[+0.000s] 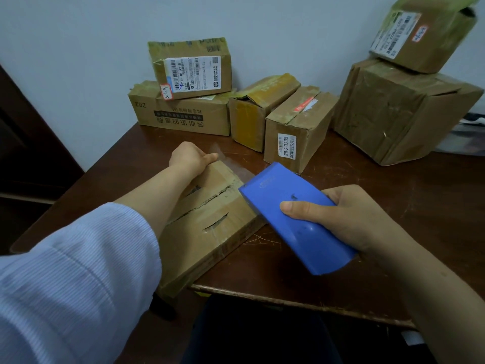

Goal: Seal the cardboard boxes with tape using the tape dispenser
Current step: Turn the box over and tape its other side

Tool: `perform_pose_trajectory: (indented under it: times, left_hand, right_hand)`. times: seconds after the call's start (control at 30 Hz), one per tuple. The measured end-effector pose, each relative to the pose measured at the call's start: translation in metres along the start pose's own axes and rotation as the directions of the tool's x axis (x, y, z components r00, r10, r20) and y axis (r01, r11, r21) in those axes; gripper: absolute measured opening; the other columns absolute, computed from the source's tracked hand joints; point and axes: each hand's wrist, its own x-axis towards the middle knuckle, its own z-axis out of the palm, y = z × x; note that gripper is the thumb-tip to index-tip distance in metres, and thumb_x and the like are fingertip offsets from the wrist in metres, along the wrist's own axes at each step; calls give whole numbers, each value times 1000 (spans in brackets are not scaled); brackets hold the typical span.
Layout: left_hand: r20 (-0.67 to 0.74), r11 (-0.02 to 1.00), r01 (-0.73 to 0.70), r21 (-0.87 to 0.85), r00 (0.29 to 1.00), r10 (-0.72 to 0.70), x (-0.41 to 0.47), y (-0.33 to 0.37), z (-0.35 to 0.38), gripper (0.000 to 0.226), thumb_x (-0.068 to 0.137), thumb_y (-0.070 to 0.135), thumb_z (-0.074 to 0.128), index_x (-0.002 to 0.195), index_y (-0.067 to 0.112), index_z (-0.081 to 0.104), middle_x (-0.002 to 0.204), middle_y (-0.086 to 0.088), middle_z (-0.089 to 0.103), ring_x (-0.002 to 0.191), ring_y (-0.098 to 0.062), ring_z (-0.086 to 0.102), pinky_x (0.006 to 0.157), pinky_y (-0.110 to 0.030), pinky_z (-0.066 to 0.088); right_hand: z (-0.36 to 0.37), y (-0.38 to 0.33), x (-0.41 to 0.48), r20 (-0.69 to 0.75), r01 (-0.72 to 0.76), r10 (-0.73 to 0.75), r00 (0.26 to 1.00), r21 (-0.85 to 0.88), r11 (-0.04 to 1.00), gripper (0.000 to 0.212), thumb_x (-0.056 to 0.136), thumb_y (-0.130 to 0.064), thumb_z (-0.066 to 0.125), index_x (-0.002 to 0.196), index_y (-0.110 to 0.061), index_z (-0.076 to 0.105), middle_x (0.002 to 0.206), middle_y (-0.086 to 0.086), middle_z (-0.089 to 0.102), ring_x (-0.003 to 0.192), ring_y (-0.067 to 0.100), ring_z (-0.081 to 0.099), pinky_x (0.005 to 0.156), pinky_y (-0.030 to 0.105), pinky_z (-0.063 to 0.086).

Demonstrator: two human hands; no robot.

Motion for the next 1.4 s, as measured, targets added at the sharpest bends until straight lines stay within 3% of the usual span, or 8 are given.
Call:
perform_pose_trajectory:
  times: [0.1,0.2,0.3,0.4,0.53,0.97,1.2,1.4]
  left_hand:
    - [-25,987,22,161,1000,-18,-2,5,0,51,86,51,63,102,3,65,101,-15,61,104,-34,58,78,-37,45]
    - [-163,989,81,126,985,-60,-12,8,0,75,85,41,69,142,4,35,139,-21,35,129,-38,37,104,-43,35]
    - [-251,957,-229,180,930,270,-30,9,-2,35,94,24,57,128,13,58,135,-14,45,125,-32,42,105,-41,33]
    - [-65,877,-376,299,909,412,-52,12,-5,36,98,20,41,129,17,60,136,-7,56,127,-27,47,109,-38,31]
    - [247,801,-419,427,907,342,-70,2,6,50,104,31,22,151,14,24,160,-3,18,147,-17,14,118,-38,2]
    - [248,716,-427,552,904,348,-76,-14,21,58,103,42,10,154,15,0,162,-1,-4,148,-14,-5,119,-36,-6]
    - [268,750,-407,520,912,309,-77,-8,18,89,87,74,13,154,16,1,162,-1,-2,148,-15,-4,118,-41,-6]
    - [263,734,-392,555,919,292,-72,-6,19,99,82,80,13,154,14,-1,162,-3,-3,149,-18,-3,119,-43,-4]
  right_hand:
    - [1,1,-1,-13,3,-3,1000,4,1000,61,57,-51,72,83,4,70,69,8,71,49,7,63,54,23,48]
    - [2,2,-1,-22,0,1,1000,15,1000,60,60,-49,74,85,5,70,69,8,71,49,8,64,56,25,50]
    - [2,4,-1,-34,-3,4,999,28,1000,56,68,-44,76,88,8,69,72,11,71,51,10,64,57,26,50]
    - [3,3,0,-43,-4,6,999,46,999,55,69,-41,77,89,10,69,73,14,71,49,10,63,55,25,49]
    - [3,2,-1,-8,1,-1,1000,67,998,50,71,-39,76,89,7,70,67,9,70,47,8,63,50,20,50]
    - [-24,33,-50,-19,-43,41,999,-126,991,63,49,-56,69,79,-1,70,67,9,69,50,15,62,50,21,43]
    - [-28,36,-61,-115,32,-56,992,-204,978,96,48,-59,67,137,-38,39,95,-1,65,79,9,62,61,21,45]
    - [-32,22,-43,96,146,-117,988,-405,902,63,69,-63,59,129,-50,49,142,-17,43,110,7,48,92,29,40]
